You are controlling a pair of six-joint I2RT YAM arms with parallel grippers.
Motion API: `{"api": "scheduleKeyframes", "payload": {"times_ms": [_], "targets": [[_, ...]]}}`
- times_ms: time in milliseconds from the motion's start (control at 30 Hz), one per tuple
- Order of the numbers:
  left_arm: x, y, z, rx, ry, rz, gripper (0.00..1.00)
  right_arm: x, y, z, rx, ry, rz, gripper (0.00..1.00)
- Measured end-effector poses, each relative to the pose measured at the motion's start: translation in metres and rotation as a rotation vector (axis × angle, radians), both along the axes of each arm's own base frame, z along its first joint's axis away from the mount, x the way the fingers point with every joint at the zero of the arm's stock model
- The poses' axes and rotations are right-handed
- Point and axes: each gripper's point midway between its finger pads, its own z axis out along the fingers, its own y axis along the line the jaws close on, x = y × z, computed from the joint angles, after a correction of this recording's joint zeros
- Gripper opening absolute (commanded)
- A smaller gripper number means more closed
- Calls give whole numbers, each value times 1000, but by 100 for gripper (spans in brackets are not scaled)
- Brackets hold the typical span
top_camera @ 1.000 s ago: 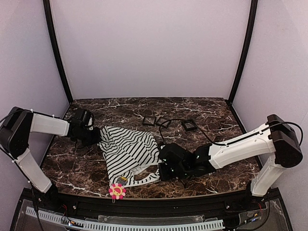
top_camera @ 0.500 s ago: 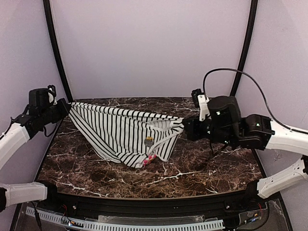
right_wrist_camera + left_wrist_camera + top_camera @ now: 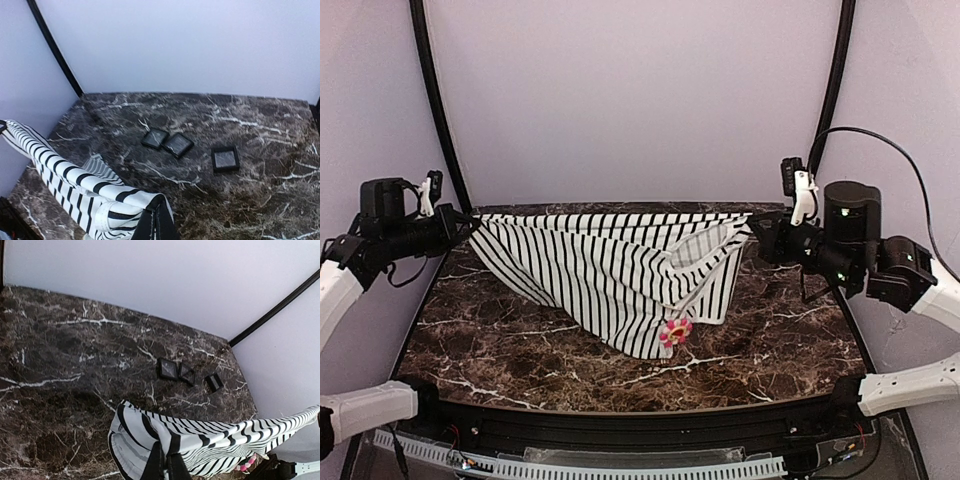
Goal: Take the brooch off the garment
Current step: Pick up the crumped clothing from the center of the board, then flatten out the crumpled clothing at the center of the board.
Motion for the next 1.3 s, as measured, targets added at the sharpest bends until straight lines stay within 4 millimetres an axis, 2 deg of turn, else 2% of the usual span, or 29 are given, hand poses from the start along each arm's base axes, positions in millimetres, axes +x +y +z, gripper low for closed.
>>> {"api": "scheduleKeyframes", "payload": {"times_ms": [33, 67, 167, 200, 233, 300, 567, 700, 933, 1067, 1300], "targets": [[2, -2, -18, -4, 51, -9, 1, 13, -1, -18, -27, 38, -24, 0], [4, -5, -36, -9, 101, -20, 1, 23, -2, -37, -55, 80, -39, 6], [6, -8, -82, -18, 231, -30, 1, 43, -4, -96, -130, 216, -60, 42], [6, -9, -92, -20, 261, -32, 1, 47, -6, -113, -150, 258, -63, 57], [5, -10, -103, -23, 292, -36, 1, 51, -8, -131, -176, 300, -64, 67], [4, -12, -113, -32, 318, -45, 1, 53, -9, -151, -203, 351, -63, 76], [2, -20, -131, -47, 369, -96, 1, 48, 11, -188, -241, 437, 43, 76], [1, -20, -131, -35, 365, -107, 1, 42, 22, -215, -226, 500, 90, 64], [2, -21, -132, -24, 366, -120, 1, 55, 35, -263, -292, 595, 60, 57], [2, -22, -136, -24, 377, -127, 1, 67, 32, -275, -343, 598, 4, 52], [6, -22, -129, -22, 364, -130, 1, 72, 34, -280, -362, 585, -8, 42]]}}
